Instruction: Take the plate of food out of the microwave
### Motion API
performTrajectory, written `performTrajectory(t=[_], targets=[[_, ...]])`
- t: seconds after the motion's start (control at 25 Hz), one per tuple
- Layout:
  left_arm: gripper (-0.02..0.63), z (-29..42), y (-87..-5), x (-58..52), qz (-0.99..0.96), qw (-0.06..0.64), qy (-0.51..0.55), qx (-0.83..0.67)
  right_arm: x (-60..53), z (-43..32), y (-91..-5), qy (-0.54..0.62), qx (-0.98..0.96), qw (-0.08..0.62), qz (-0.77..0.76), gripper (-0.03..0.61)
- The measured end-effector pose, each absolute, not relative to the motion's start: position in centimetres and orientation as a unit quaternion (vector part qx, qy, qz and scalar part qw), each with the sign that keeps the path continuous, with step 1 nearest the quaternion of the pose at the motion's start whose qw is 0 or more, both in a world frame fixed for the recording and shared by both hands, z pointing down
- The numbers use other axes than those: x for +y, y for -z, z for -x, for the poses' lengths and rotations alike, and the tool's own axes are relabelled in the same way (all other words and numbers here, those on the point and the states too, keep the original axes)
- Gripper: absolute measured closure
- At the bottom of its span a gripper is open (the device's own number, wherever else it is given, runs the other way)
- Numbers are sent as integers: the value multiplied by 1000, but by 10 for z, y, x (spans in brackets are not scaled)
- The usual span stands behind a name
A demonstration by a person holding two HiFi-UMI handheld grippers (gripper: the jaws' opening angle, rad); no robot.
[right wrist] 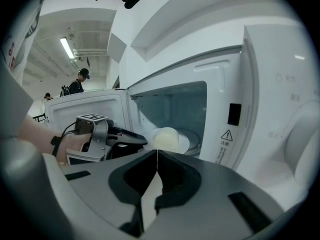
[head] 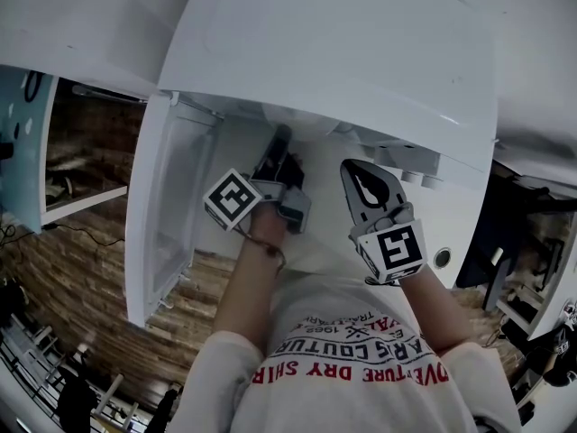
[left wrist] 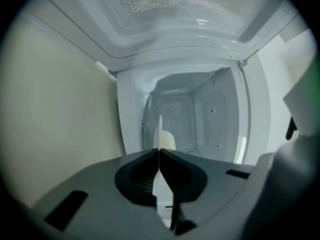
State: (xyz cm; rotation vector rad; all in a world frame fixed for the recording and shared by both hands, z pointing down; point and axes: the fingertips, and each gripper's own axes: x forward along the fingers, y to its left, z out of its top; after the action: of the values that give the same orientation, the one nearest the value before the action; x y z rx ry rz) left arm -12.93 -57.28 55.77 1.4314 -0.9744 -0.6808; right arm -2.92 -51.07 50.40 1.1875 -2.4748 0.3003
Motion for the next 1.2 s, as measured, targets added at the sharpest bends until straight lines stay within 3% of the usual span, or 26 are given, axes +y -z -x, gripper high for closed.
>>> performTrajectory(t=[1.2], targets=[[600,116,-453,-413,-651,566,334,-380,-442,-30,-450,-91,-850,125,-503,566]])
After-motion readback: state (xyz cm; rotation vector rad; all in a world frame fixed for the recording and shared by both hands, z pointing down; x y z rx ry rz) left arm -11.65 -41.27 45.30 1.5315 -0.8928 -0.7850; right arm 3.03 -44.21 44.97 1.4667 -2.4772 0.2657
